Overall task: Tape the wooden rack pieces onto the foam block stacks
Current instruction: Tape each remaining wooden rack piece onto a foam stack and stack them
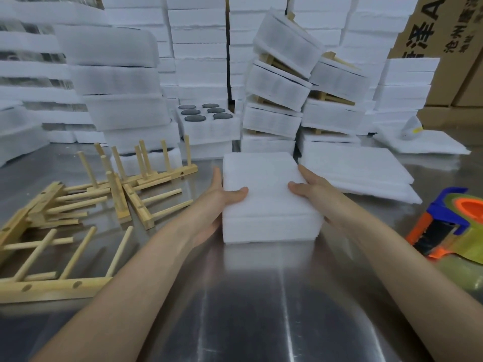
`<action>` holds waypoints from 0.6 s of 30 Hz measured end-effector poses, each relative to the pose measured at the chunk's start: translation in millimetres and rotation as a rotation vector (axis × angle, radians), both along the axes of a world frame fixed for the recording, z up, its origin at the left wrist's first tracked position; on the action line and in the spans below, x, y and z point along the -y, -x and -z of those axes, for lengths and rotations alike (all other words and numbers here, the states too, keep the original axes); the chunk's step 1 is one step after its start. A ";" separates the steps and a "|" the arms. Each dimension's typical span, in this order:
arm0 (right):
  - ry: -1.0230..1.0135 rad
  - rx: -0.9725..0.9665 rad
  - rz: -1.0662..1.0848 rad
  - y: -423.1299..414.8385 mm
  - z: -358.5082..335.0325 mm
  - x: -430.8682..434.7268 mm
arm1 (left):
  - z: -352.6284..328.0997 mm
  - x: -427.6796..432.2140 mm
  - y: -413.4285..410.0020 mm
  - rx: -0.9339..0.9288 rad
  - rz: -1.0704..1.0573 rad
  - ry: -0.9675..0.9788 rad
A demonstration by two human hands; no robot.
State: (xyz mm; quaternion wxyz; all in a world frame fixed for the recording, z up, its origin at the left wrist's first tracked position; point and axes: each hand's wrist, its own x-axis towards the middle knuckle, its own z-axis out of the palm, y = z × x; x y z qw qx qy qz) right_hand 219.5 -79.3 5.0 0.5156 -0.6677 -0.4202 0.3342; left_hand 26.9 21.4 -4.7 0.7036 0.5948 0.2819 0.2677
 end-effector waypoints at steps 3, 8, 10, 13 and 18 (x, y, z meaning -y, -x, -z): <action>-0.015 0.058 -0.030 0.6 -1.4 3.6 | -4.4 3.8 1.3 -0.112 0.045 -0.112; 0.007 0.036 -0.020 2.5 -2.4 7.2 | -8.0 6.3 3.4 -0.226 0.057 -0.219; 0.012 0.048 -0.013 4.1 -4.2 8.8 | -10.1 6.1 3.6 -0.188 0.041 -0.196; 0.021 0.065 -0.014 5.7 -5.9 10.1 | -13.3 -2.0 10.2 -0.185 -0.214 -0.334; 0.020 0.100 -0.017 8.1 -6.9 11.4 | -3.1 -17.9 29.9 -1.276 -0.330 -1.048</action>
